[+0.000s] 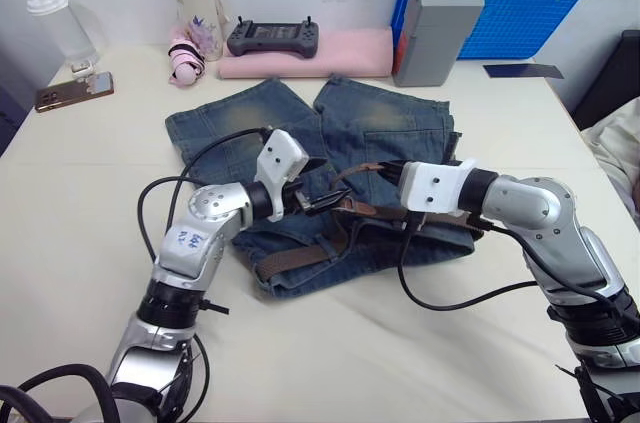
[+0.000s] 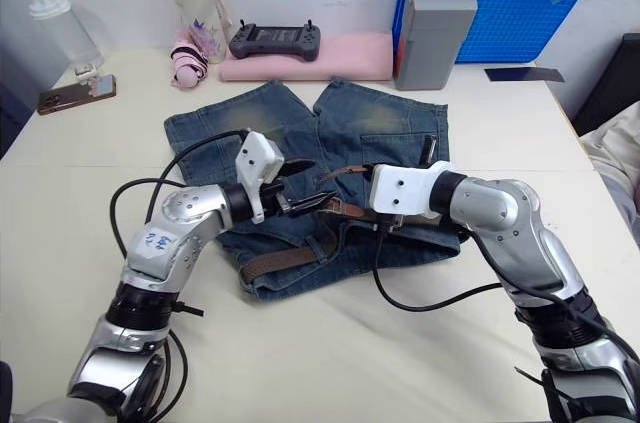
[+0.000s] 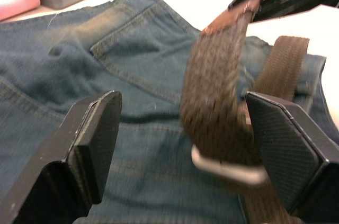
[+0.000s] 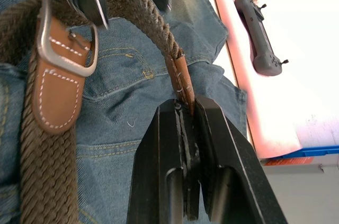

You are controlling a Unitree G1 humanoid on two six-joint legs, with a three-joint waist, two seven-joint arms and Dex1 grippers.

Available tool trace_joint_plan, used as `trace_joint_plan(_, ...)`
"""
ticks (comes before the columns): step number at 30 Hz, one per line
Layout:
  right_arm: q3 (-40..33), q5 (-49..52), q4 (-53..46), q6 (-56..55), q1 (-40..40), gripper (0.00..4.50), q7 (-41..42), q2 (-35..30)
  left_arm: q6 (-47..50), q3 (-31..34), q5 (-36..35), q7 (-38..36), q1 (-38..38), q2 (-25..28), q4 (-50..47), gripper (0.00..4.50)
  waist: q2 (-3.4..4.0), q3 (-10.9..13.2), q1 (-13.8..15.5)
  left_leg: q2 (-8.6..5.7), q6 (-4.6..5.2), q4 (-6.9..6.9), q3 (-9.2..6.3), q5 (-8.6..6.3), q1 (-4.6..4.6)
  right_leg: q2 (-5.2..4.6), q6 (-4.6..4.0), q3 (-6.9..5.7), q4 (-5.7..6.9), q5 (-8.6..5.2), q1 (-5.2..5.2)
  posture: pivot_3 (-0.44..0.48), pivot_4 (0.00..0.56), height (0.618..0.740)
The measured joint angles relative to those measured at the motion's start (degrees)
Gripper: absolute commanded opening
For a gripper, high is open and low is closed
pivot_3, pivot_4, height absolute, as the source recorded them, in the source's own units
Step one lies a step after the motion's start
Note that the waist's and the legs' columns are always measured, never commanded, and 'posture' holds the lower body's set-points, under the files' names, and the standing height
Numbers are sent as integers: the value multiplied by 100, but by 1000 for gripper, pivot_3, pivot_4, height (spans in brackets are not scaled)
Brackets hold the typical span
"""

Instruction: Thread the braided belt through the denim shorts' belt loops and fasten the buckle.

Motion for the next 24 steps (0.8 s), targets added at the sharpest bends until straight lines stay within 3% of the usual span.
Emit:
trace_joint_plan(3, 0, -8, 0, 1, 6, 0, 1, 2, -5, -48, 77, 6, -1, -93, 4, 2879, 0, 0, -3, 1, 0, -2, 0, 0, 0, 1, 0, -2, -1, 0, 0, 0, 150, 712)
trace_joint_plan(9, 0, -14, -46, 31, 34, 0, 0, 25, 27, -100, 117, 44, 0, -135, 5, 238, 0, 0, -6, 1, 0, 1, 0, 0, 3, 0, 0, 1, 6, 0, 0, 0, 150, 712)
trace_joint_plan(10, 0, -12, -63, 97, 35, 0, -3, 51, 51, -101, 120, 56, 0, -136, 4, 35, 0, 0, -7, 1, 0, 1, 0, 0, 3, 0, 0, 1, 6, 0, 0, 0, 150, 712)
trace_joint_plan(12, 0, -1, -94, 224, 39, 0, -7, 108, 115, -101, 119, 91, 2, -141, -10, 35, 0, 0, -5, 1, 0, 1, 0, 0, 3, 0, 0, 0, 6, 0, 0, 0, 150, 712)
trace_joint_plan(15, -42, 30, -192, 560, 40, 1068, -111, 304, 228, -84, 110, 225, 60, -213, -47, 0, 0, 0, -3, 1, 0, 1, -1, 0, 2, 0, 0, 1, 5, 0, 0, 0, 150, 712)
trace_joint_plan(20, -267, 173, -274, 1523, 21, 3391, -388, 643, 554, 184, -141, 485, 201, -599, -132, 0, 0, 0, 4, 0, 0, 2, -3, 0, 2, -2, 0, -1, 5, 0, 2, 0, 150, 712)
trace_joint_plan(24, -359, 186, -262, 2171, 171, 3391, -316, 325, 834, 361, -510, 639, 386, -990, -406, 0, 0, 0, 29, -1, 2, 0, -10, -1, -2, -3, 0, -6, -3, 0, 5, 0, 150, 712)
